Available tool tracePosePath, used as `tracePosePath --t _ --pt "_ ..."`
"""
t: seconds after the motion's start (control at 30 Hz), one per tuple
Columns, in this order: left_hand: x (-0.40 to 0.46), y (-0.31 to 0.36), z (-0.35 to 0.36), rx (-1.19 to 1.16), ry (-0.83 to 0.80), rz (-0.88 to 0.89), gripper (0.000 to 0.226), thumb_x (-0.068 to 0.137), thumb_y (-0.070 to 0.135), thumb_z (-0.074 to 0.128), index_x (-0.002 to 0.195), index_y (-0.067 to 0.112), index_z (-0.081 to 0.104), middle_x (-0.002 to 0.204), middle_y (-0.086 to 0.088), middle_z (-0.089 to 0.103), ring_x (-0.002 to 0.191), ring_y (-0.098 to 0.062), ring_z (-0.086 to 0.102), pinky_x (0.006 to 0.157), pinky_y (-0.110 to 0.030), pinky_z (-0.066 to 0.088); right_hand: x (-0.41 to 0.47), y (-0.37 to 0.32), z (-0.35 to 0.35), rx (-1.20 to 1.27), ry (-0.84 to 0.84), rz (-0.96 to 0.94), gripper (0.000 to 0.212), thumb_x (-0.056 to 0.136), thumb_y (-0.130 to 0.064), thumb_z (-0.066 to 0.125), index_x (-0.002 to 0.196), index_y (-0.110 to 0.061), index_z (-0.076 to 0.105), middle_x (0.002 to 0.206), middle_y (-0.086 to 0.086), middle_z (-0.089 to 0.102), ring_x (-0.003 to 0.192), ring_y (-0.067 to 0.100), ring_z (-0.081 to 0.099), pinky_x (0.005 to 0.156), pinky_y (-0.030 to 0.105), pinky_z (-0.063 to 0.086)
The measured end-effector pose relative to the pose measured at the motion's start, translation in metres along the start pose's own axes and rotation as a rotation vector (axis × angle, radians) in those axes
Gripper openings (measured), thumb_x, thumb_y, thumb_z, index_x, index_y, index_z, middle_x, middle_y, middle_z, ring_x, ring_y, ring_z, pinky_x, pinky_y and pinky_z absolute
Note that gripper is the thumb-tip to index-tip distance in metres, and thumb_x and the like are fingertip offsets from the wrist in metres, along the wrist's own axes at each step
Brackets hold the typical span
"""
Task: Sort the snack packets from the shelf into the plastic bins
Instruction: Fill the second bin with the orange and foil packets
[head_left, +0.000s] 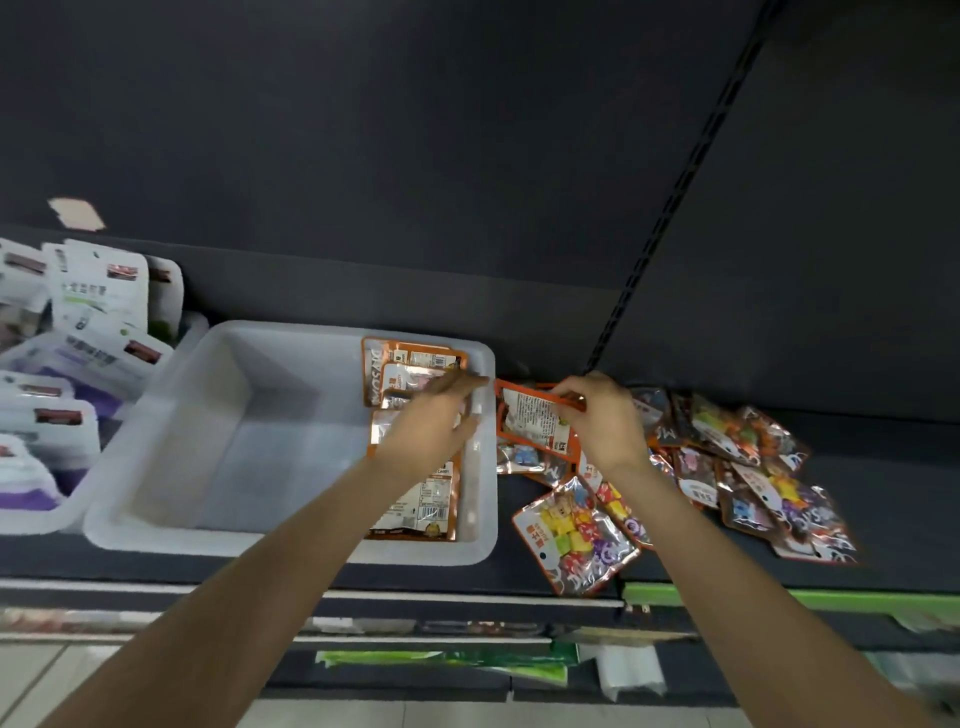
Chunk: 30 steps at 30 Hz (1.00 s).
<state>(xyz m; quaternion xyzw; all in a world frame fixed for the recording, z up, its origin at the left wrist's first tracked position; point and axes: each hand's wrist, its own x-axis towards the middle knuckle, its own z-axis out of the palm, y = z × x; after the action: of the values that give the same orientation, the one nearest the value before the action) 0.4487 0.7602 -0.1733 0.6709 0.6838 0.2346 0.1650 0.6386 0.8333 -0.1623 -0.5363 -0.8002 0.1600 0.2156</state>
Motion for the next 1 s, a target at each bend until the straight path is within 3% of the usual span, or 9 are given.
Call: tracePosePath --t 0.1,0.23,0.4,0.53,0.7,0.8,0.93,1.0 --pt "0.018 0.033 0.007 0.062 -0.013 0.133 0.049 0.096 0.025 0.051 0.143 0.025 0.036 0.147 0.001 0.038 0.132 -0.020 0.039 0.102 -0.033 0.040 -0.005 0.004 -0.010 0.100 0.049 -0.062 0.012 0.084 -0.011 0.069 0.095 -0.012 0.072 0.096 0.006 0.062 0.087 0.020 0.060 0.076 0.031 0.048" --pt "0.034 0.054 0.015 0.066 -0.040 0.104 0.027 0.096 0.030 0.051 0.120 0.019 0.055 0.112 -0.006 0.062 0.100 -0.023 0.060 0.081 -0.036 0.051 -0.007 0.031 -0.022 0.212 0.043 -0.023 0.019 0.083 -0.012 0.071 0.101 -0.009 0.071 0.098 0.005 0.064 0.088 0.015 0.060 0.077 0.019 0.043" --pt "0.033 0.058 0.022 -0.026 0.052 -0.004 0.025 0.096 0.028 0.052 0.118 0.017 0.055 0.100 -0.006 0.066 0.079 -0.018 0.063 0.063 -0.025 0.049 -0.003 0.084 -0.021 0.113 -0.123 0.163 0.045 0.089 -0.015 0.063 0.133 -0.013 0.052 0.123 0.010 0.062 0.109 0.025 0.060 0.088 0.025 0.042" --pt "0.035 0.054 0.019 -0.059 0.192 -0.139 0.022 0.097 0.025 0.050 0.109 0.012 0.064 0.095 -0.008 0.068 0.070 -0.014 0.055 0.063 -0.021 0.039 0.007 0.112 -0.010 -0.053 -0.332 0.281 0.057 0.094 -0.031 0.056 0.146 -0.024 0.034 0.134 0.016 0.049 0.114 0.030 0.055 0.094 0.032 0.044" --pt "0.034 0.056 0.011 -0.088 0.285 -0.226 0.020 0.096 0.020 0.051 0.103 0.011 0.067 0.098 -0.010 0.071 0.082 -0.024 0.066 0.072 -0.032 0.053 0.016 0.115 -0.007 -0.141 -0.485 0.395 0.066 0.090 -0.037 0.061 0.143 -0.010 0.033 0.133 0.016 0.052 0.122 0.029 0.050 0.099 0.035 0.044" --pt "0.031 0.061 0.006 -0.117 0.302 -0.264 0.019 0.096 0.017 0.050 0.103 0.010 0.066 0.102 -0.011 0.070 0.084 -0.026 0.067 0.069 -0.033 0.055 0.017 0.116 -0.009 -0.182 -0.431 0.427 0.064 0.089 -0.036 0.063 0.139 -0.003 0.039 0.140 0.018 0.042 0.132 0.030 0.039 0.103 0.032 0.036" --pt "0.025 0.061 -0.003 -0.231 0.388 -0.317 0.018 0.095 0.015 0.051 0.102 0.009 0.067 0.106 -0.007 0.069 0.081 -0.017 0.062 0.055 -0.013 0.046 0.023 0.115 -0.011 -0.114 -0.185 0.332 0.023 0.093 -0.010 0.056 0.114 -0.001 0.062 0.120 0.017 0.062 0.107 0.029 0.060 0.091 0.030 0.047" --pt "0.018 0.058 -0.011 -0.304 0.431 -0.351 0.016 0.094 0.013 0.053 0.099 0.010 0.068 0.103 -0.004 0.068 0.081 -0.015 0.060 0.056 -0.009 0.046 0.021 0.109 -0.019 -0.062 -0.122 0.281 0.021 0.094 -0.003 0.052 0.108 -0.002 0.067 0.114 0.014 0.066 0.103 0.027 0.062 0.088 0.027 0.044"
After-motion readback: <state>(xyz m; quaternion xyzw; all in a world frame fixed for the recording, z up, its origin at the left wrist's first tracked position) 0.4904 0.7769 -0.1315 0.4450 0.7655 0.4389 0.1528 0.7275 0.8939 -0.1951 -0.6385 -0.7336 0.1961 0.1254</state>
